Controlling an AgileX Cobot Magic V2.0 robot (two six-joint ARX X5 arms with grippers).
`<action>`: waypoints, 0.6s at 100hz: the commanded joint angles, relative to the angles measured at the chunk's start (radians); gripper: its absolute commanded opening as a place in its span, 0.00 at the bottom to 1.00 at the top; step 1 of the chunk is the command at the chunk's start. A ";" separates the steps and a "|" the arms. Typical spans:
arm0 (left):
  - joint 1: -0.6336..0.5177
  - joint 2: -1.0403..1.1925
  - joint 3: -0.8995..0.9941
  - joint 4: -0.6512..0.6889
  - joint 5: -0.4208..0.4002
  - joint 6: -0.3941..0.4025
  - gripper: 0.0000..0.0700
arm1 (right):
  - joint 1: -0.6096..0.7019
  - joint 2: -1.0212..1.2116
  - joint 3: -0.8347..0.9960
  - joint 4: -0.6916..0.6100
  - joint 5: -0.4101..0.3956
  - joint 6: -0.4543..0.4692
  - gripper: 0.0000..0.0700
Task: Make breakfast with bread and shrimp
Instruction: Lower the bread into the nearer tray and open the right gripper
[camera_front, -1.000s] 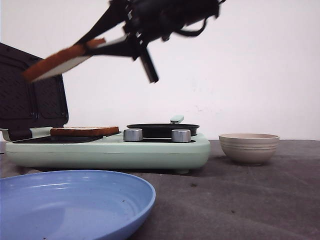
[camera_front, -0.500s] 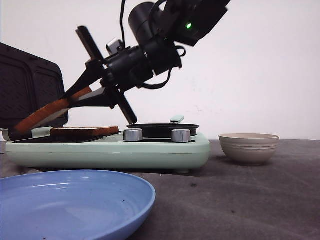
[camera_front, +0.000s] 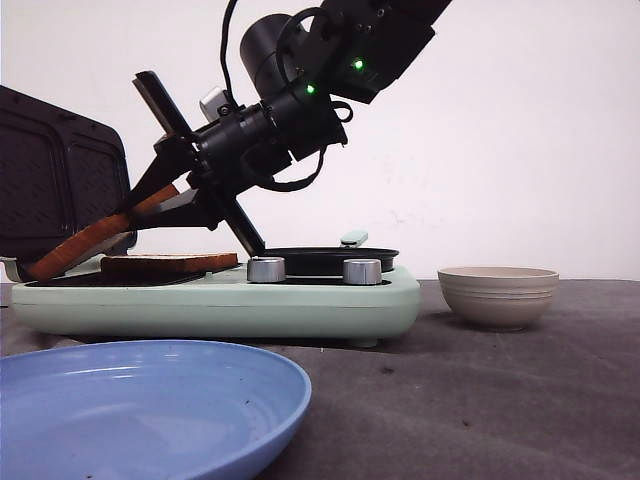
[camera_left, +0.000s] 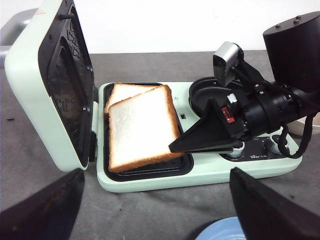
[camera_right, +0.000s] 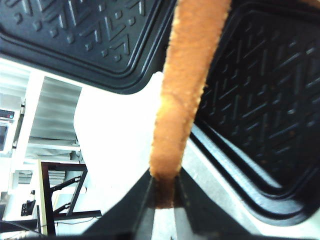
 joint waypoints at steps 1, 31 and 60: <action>-0.003 0.003 0.008 0.013 -0.003 0.008 0.74 | 0.013 0.029 0.026 0.008 0.001 -0.017 0.02; -0.003 0.003 0.008 0.013 -0.003 0.008 0.74 | 0.021 0.028 0.026 -0.040 0.045 -0.066 0.56; -0.003 0.003 0.008 0.013 -0.003 0.008 0.74 | 0.013 0.014 0.027 -0.162 0.130 -0.155 0.60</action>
